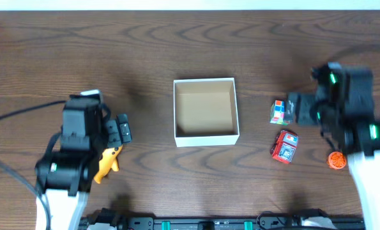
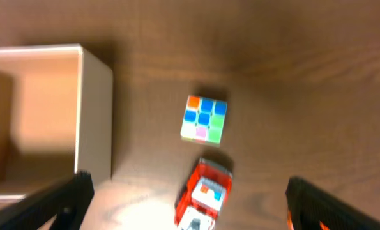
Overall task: Pack container
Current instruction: 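Move the right gripper over the Rubik's cube right of the box, then lower the right gripper and grasp the Rubik's cube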
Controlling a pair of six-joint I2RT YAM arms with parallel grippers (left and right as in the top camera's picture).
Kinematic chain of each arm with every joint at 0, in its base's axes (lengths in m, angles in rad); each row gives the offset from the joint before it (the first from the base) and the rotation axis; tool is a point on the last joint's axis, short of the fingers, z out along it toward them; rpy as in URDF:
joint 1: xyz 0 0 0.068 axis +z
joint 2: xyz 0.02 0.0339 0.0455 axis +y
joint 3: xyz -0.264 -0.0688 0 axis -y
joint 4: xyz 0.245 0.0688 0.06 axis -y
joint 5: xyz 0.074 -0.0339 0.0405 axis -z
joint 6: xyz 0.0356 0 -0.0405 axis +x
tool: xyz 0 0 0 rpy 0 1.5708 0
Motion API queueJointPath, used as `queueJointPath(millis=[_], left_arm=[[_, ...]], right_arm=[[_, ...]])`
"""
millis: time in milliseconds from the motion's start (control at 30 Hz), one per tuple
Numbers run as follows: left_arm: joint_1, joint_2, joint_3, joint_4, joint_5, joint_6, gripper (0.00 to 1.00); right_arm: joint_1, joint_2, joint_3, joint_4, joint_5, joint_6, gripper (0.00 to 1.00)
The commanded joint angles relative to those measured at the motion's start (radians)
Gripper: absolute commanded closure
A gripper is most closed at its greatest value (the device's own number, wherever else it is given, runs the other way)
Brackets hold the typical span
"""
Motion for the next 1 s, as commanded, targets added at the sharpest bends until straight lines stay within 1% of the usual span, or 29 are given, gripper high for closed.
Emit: queueJointPath(millis=[0, 100, 200, 267, 533, 633, 800, 967], left_arm=[[0.003, 0.064, 0.037, -0.017, 0.02, 0.004, 0.02], [0.003, 0.1, 0.037, -0.02, 0.025, 0.004, 0.02], [0.003, 0.113, 0.037, -0.02, 0.025, 0.004, 0.02], [0.003, 0.113, 0.037, -0.02, 0.025, 0.005, 0.02], [0.003, 0.113, 0.037, -0.02, 0.025, 0.004, 0.02], [0.003, 0.113, 0.037, -0.02, 0.025, 0.005, 0.02], [0.003, 0.113, 0.037, -0.02, 0.025, 0.005, 0.02], [0.003, 0.113, 0.037, -0.02, 0.025, 0.004, 0.02]], right_arm=[[-0.014, 0.17, 0.149, -0.085, -0.038, -0.014, 0.01], [-0.015, 0.278, 0.177, -0.077, 0.003, 0.009, 0.01], [-0.016, 0.372, 0.173, -0.069, 0.147, 0.192, 0.01], [-0.016, 0.423, 0.166, -0.049, 0.173, 0.238, 0.01], [-0.019, 0.628, 0.156, 0.03, 0.153, 0.252, 0.01], [-0.023, 0.687, 0.156, 0.051, 0.115, 0.252, 0.01], [-0.031, 0.746, 0.155, 0.076, 0.066, 0.252, 0.01], [-0.034, 0.766, 0.15, 0.075, 0.048, 0.248, 0.01]])
